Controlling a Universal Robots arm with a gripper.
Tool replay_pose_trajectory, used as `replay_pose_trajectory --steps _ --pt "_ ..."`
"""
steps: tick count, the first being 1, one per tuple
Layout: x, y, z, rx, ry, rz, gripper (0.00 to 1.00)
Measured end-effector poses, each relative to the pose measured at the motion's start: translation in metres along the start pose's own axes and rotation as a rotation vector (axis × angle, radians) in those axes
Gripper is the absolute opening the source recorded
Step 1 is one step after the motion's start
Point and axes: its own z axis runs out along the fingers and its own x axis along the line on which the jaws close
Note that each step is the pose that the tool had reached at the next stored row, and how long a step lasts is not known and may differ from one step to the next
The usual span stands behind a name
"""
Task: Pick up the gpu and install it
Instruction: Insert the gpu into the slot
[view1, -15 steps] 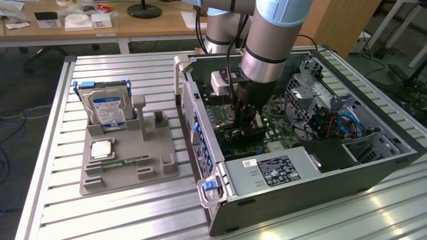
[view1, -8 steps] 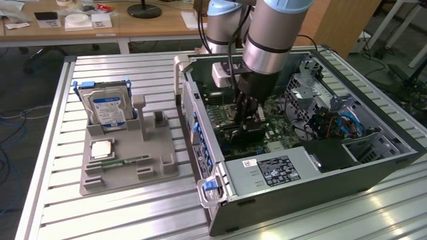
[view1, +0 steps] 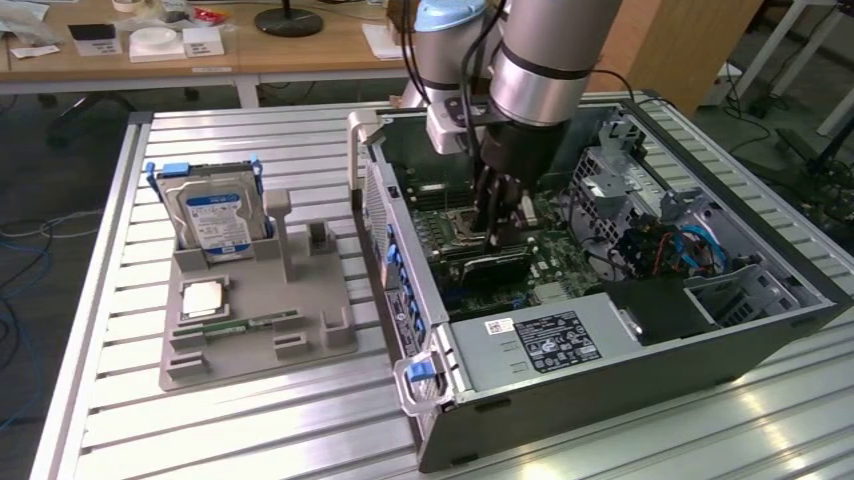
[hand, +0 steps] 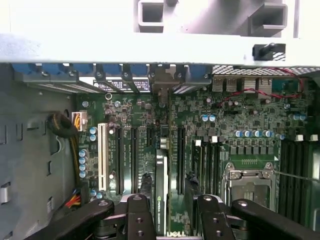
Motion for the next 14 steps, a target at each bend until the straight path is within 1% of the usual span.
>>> replay_pose_trajectory --steps 3,8,14 --pt "-0.0001 0.0000 -0.0021 0.0015 -0.0002 0.000 0.40" --pt "-0.0001 0.0000 -0.0022 0.0014 0.0000 0.000 0.40" --pt "-0.0002 0.0000 -0.0046 0.0015 0.0000 0.000 0.40"
